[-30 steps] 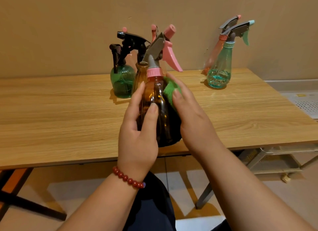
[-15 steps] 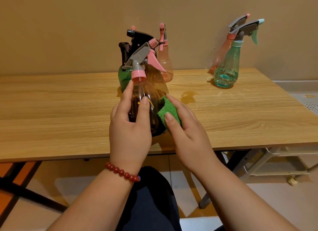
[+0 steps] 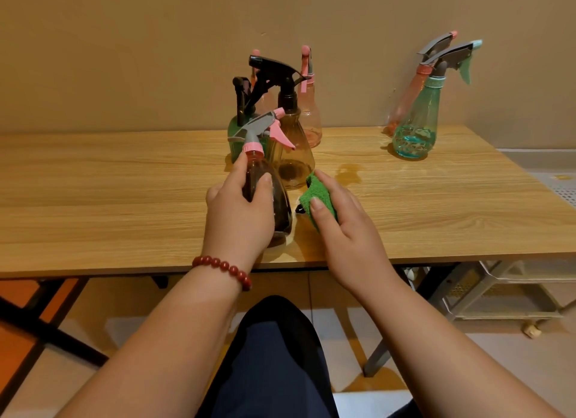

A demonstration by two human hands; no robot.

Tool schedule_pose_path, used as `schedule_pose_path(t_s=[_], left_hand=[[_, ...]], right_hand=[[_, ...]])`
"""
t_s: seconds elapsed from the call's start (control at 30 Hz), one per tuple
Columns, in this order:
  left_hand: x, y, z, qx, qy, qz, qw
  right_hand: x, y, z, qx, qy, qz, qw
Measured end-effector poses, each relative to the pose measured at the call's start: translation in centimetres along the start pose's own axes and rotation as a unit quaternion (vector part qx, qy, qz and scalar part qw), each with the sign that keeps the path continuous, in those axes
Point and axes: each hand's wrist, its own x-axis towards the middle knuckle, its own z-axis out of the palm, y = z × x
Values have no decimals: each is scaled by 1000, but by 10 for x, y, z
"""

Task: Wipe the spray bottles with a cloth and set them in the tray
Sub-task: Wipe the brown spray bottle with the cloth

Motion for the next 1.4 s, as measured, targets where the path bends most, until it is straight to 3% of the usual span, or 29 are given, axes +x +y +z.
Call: schedule_pose_path(t_s=[0.2,0.33,0.47,0.6,0.77,1.0,1.2,1.4], left_hand=[[3,7,0,-86,-67,-103,989],[-1,2,-1,-93,-102,-112,984],[-4,0,-1,-8,-99,-10,995],[0,0,-7,104,-145,134,975],[19,-11,-15,69,-202,178,960],[30,-11,11,182,-107,256,943],[27,-8,30,169,-52,254,951],[33,-9,37,186,-20,232,954]], right_hand=[[6,1,2,-22,13,9,1000],[4,1,2,-11,25,22,999],[3,0,-3,10,42,33,999],[2,0,-7,12,55,34,998],[0,4,-9,23,56,35,998],[2,9,-10,33,76,38,996],[9,4,-6,60,36,37,997],[25,6,-10,103,35,124,986]])
